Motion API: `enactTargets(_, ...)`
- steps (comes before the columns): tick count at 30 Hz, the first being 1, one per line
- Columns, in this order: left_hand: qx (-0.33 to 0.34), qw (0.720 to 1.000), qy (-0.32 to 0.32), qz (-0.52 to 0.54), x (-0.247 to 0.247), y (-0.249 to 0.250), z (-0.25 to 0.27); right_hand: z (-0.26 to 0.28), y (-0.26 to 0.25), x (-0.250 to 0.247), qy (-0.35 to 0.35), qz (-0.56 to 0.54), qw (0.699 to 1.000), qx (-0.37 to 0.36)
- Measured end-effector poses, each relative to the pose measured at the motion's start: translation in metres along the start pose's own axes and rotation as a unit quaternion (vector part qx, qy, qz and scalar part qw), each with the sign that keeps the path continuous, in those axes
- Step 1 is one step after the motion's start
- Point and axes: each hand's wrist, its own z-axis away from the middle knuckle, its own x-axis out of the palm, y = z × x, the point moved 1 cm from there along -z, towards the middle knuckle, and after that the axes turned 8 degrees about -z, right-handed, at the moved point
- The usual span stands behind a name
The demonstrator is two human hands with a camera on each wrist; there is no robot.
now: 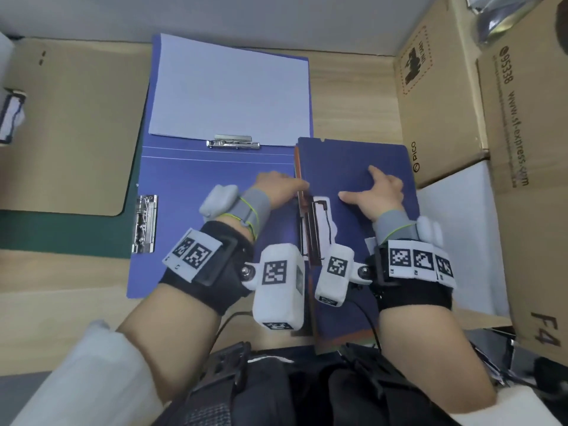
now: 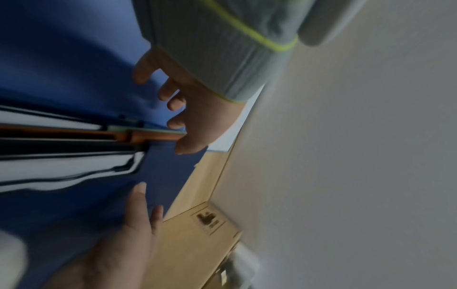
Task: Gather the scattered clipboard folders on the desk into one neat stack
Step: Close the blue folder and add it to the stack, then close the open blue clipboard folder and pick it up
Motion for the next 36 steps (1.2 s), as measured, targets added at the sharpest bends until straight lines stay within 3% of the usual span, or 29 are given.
enactTargets(4,-0.019,0.988,0.090,0.127,-0.050,-0.033,0.006,0.023,-0.060,0.042,-0.049,-0.032,0.987,-0.147)
enactTargets(6,-0.065,0.974,0.151,0.158,-0.071,-0.063,0.008,0.035,-0.081,0.061,-0.078,-0.053,0.977,-0.193)
enactTargets(12,-0.188,0.922,0.272,0.203,-0.106,-0.145,0.024,0.061,-0.103,0.120,-0.211,0.035,0.955,-0.203)
enactTargets(17,-0.216,0.928,0.255,0.163,-0.103,-0.176,0.042,0.083,-0.092,0.162,-0.273,0.115,0.941,-0.165)
enactTargets(20,-0.204,0.941,0.242,0.120,-0.099,-0.189,0.047,0.088,-0.080,0.179,-0.273,0.153,0.937,-0.154)
enactTargets(25,-0.189,0.941,0.197,0.198,-0.101,-0.194,0.060,0.095,-0.068,0.191,-0.245,0.201,0.932,-0.175)
enactTargets(29,-0.132,0.953,0.128,0.240,-0.101,-0.193,0.063,0.099,-0.066,0.192,-0.299,0.246,0.903,-0.186)
enactTargets(32,-0.062,0.954,0.077,0.284,-0.096,-0.189,0.069,0.103,-0.064,0.189,-0.317,0.249,0.897,-0.182)
enactTargets(36,-0.004,0.964,0.042,0.264,-0.106,-0.177,0.075,0.113,-0.070,0.180,-0.337,0.240,0.892,-0.182)
